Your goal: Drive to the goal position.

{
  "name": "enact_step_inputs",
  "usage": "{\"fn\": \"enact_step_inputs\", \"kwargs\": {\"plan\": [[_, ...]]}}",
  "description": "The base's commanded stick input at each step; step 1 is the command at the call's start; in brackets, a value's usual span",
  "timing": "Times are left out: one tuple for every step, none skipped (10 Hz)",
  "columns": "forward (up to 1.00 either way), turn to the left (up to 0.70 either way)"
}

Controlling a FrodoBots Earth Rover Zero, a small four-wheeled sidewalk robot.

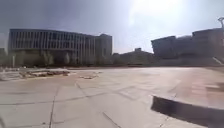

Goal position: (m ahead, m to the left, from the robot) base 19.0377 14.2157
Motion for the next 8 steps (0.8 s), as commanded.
{"fn": "enact_step_inputs", "kwargs": {"plan": [[0.7, 0.01], [0.7, 0.01], [0.7, 0.01], [0.7, 0.01], [0.7, 0.01], [0.7, 0.01], [0.7, 0.01], [0.7, 0.01]]}}
